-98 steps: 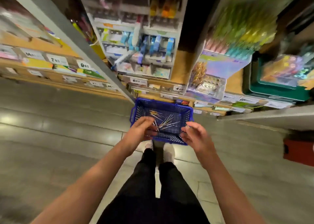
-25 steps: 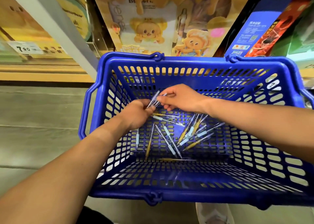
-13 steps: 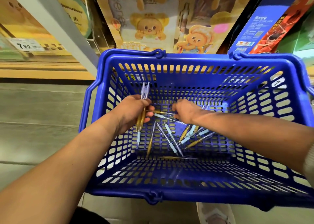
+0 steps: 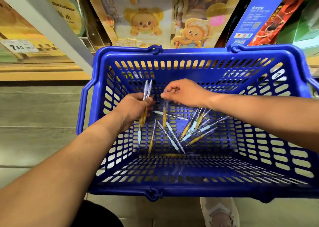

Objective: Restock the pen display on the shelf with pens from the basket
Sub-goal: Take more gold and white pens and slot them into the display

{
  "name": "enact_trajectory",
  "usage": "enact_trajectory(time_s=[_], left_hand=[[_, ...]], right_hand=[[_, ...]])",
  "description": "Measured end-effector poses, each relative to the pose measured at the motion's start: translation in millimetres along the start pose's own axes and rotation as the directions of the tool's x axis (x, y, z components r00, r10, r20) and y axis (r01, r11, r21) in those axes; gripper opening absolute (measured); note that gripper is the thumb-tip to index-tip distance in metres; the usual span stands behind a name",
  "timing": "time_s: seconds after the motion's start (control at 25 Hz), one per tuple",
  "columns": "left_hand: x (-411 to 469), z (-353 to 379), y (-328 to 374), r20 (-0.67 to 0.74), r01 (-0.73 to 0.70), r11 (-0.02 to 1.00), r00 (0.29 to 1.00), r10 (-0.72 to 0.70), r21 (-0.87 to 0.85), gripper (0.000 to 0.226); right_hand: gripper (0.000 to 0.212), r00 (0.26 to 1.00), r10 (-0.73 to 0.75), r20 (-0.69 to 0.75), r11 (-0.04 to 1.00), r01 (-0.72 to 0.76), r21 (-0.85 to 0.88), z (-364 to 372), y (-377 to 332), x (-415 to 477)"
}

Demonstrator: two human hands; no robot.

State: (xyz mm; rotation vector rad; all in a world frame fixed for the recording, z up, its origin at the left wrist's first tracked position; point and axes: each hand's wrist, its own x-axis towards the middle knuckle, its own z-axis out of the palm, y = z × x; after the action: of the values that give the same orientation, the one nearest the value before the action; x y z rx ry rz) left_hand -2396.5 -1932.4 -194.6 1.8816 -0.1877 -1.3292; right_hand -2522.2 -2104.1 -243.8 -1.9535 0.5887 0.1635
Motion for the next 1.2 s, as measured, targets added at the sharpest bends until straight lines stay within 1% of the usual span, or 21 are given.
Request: enact_trajectory(time_s=[0.08, 0.12, 0.2, 0.24, 0.28, 0.32, 0.36, 0.4, 0.44, 0.48, 0.52, 0.56, 0.6, 0.64, 0.76, 0.8, 0.84, 0.92, 1.0, 1.08, 1.2], left_hand=[[-3, 3, 2, 0.105, 0.001, 0.998, 0.994, -0.008, 0.059, 0.021], [-5, 5, 3, 0.146, 0.003, 0.998, 0.989, -0.012, 0.063, 0.021], [-7, 5, 5, 0.181, 0.026, 1.0, 0.983, -0.024, -0.007, 0.019], [-7, 4, 6, 0.174, 0.031, 0.999, 0.984, -0.025, -0.035, 0.017], [-7, 3, 7, 0.149, 0.026, 0.999, 0.989, -0.02, -0.035, 0.015], [-7, 2, 8, 0.105, 0.018, 1.0, 0.994, -0.016, -0.02, 0.013], [-6, 2, 8, 0.05, 0.014, 1.0, 0.999, -0.013, -0.007, 0.012], [-5, 0, 9, 0.005, 0.013, 1.0, 1.0, -0.013, -0.015, 0.01], [-5, 0, 11, -0.015, 0.013, 0.999, 1.0, -0.014, -0.04, 0.009], [-5, -2, 13, -0.012, 0.013, 0.998, 1.0, -0.014, -0.06, 0.008], [-5, -4, 15, 0.002, 0.016, 0.998, 1.0, -0.016, -0.065, 0.009], [-6, -6, 16, 0.015, 0.02, 0.998, 1.0, -0.019, -0.061, 0.01], [-6, -8, 17, 0.022, 0.022, 0.998, 1.0, -0.021, -0.057, 0.011], [-6, -10, 16, 0.026, 0.025, 0.998, 0.999, -0.024, -0.059, 0.012], [-7, -12, 14, 0.064, 0.061, 0.996, 0.996, -0.056, -0.072, 0.016], [-7, -13, 13, 0.069, 0.085, 0.993, 0.994, -0.08, -0.08, 0.02], [-6, -13, 11, 0.063, 0.107, 0.991, 0.993, -0.102, -0.082, 0.022], [-3, -14, 8, 0.017, 0.13, 0.991, 0.991, -0.129, -0.041, 0.024], [-1, -12, 6, -0.038, 0.129, 0.992, 0.991, -0.129, 0.006, 0.024], [0, -8, 5, -0.032, 0.137, 0.99, 0.99, -0.137, 0.018, 0.024], [-3, 8, 6, 0.077, 0.144, 0.989, 0.987, -0.142, -0.024, 0.022]], right_hand=[[0.021, 0.999, 0.048, 0.017, 0.979, -0.05, 0.2, 6, -9, 3], [0.019, 0.997, 0.07, 0.025, 0.945, -0.074, 0.318, 11, -13, 5], [0.016, 0.994, 0.102, 0.043, 0.82, -0.108, 0.562, 20, -18, 7], [0.016, 0.992, 0.111, 0.057, 0.743, -0.121, 0.658, 23, -18, 8], [0.015, 0.989, 0.124, 0.077, 0.688, -0.142, 0.712, 26, -16, 8], [0.016, 0.984, 0.151, 0.096, 0.689, -0.174, 0.703, 30, -13, 9], [0.018, 0.976, 0.192, 0.105, 0.767, -0.216, 0.604, 35, -11, 9], [0.022, 0.965, 0.238, 0.108, 0.88, -0.262, 0.397, 43, -8, 9], [0.026, 0.952, 0.281, 0.121, 0.944, -0.297, 0.142, 56, -4, 8], [0.033, 0.931, 0.332, 0.154, 0.943, -0.324, -0.075, 73, -2, 7], [0.042, 0.904, 0.385, 0.186, 0.911, -0.339, -0.236, 91, 0, 3], [0.051, 0.875, 0.434, 0.214, 0.874, -0.352, -0.335, 108, 1, 1], [0.056, 0.848, 0.476, 0.233, 0.846, -0.37, -0.384, 122, 2, -3], [0.055, 0.832, 0.5, 0.239, 0.836, -0.391, -0.386, 133, 3, -4], [0.033, 0.822, 0.488, 0.293, 0.832, -0.336, -0.442, 139, 1, 1], [0.029, 0.823, 0.497, 0.276, 0.826, -0.351, -0.44, 136, -2, 3], [0.029, 0.82, 0.508, 0.263, 0.837, -0.398, -0.376, 130, -6, 5], [0.031, 0.837, 0.474, 0.273, 0.88, -0.461, -0.115, 109, -13, 6], [0.028, 0.878, 0.372, 0.302, 0.911, -0.407, 0.06, 78, -20, 1], [0.027, 0.908, 0.29, 0.302, 0.932, -0.34, 0.127, 52, -27, -6], [0.021, 0.926, 0.236, 0.293, 0.934, -0.299, 0.194, 30, -34, -13]])
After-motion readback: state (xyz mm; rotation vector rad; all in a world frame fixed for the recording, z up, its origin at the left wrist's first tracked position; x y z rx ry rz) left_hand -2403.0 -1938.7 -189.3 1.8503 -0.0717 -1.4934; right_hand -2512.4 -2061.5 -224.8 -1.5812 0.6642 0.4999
